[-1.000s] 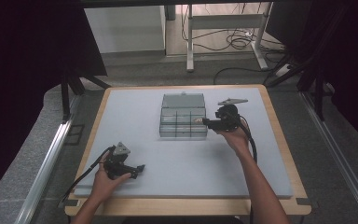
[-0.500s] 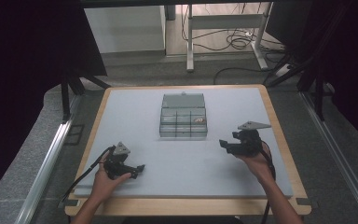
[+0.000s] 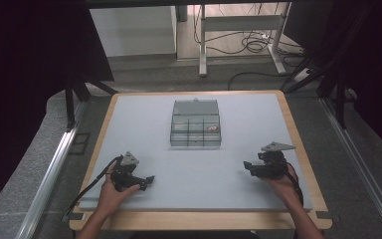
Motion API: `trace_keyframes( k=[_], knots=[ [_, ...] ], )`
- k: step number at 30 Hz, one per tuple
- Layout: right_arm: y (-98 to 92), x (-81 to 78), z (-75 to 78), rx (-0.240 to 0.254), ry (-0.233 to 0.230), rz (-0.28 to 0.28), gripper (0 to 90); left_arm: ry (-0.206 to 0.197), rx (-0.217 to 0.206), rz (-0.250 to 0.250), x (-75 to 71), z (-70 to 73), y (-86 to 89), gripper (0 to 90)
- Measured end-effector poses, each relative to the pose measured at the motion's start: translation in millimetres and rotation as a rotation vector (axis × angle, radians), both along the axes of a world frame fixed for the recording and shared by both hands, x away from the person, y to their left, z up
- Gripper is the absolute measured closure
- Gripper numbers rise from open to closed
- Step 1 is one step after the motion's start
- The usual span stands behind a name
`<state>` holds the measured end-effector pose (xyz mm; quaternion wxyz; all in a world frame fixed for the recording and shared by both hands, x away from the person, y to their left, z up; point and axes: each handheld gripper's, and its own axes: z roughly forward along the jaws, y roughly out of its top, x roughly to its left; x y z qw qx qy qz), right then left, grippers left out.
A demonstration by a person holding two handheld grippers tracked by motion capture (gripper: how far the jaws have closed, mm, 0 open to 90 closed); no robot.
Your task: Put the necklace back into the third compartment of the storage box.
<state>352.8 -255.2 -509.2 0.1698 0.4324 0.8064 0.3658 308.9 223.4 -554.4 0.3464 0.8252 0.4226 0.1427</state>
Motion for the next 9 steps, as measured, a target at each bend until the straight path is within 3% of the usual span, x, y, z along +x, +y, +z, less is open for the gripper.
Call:
trace_keyframes(
  k=[9],
  knots=[
    [-3.5,1.9,-3.2,-0.027,-0.007,-0.024,25.8,0.0,0.0,0.0,0.0,0.0,0.0,2.2]
  ],
)
